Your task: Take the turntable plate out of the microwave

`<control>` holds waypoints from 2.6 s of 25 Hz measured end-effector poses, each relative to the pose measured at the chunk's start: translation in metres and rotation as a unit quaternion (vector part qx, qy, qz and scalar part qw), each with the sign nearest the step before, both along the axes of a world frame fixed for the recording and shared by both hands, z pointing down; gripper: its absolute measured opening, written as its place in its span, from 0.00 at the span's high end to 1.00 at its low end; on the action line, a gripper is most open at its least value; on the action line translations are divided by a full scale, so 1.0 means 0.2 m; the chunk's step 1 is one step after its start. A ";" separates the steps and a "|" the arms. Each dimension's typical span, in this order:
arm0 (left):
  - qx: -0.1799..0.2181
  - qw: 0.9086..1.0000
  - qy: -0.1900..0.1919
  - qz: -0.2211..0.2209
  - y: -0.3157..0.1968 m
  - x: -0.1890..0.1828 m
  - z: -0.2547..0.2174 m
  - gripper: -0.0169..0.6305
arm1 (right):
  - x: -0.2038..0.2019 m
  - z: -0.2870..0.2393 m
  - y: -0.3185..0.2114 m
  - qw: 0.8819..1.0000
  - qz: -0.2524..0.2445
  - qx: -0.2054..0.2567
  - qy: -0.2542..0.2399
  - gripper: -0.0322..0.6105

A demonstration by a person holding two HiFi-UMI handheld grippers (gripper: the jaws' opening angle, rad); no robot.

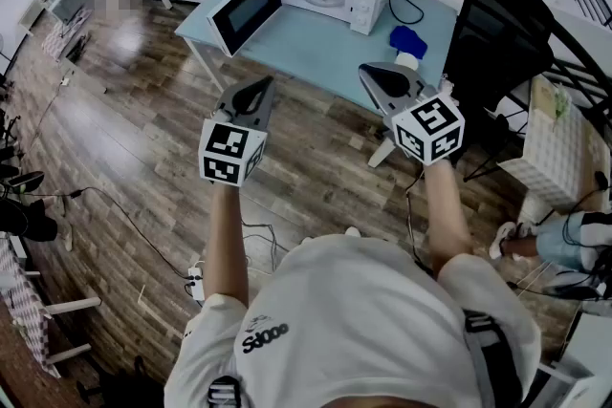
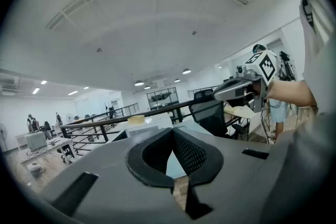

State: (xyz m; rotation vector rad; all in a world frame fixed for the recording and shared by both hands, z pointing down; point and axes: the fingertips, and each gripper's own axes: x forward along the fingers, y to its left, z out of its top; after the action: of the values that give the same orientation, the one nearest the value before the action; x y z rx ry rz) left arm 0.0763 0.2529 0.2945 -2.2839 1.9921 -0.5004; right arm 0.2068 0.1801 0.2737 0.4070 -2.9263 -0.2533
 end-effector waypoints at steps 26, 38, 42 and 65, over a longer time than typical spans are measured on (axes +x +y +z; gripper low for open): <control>-0.041 0.999 0.014 0.007 -0.06 -0.42 0.20 0.95 | -0.35 0.11 -0.18 0.997 0.046 -0.056 -0.026 0.94; -0.050 0.998 0.004 -0.034 -0.96 -0.79 0.13 0.95 | -0.71 0.09 -1.14 0.996 0.039 -0.064 -0.056 0.94; -0.052 0.998 0.015 -0.039 -1.26 -0.87 0.08 0.95 | -0.78 0.07 -1.41 0.996 0.037 -0.063 -0.050 0.94; -0.091 0.987 0.135 -0.008 -2.30 -1.11 0.40 0.95 | -0.90 0.39 -2.15 0.989 0.106 -0.104 -0.020 0.94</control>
State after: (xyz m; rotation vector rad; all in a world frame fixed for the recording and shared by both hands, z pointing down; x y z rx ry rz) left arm -0.1456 -0.2061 0.3744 -2.5696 2.1663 -0.4064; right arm 0.0277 -0.2494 0.3508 0.6886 -2.8772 0.0889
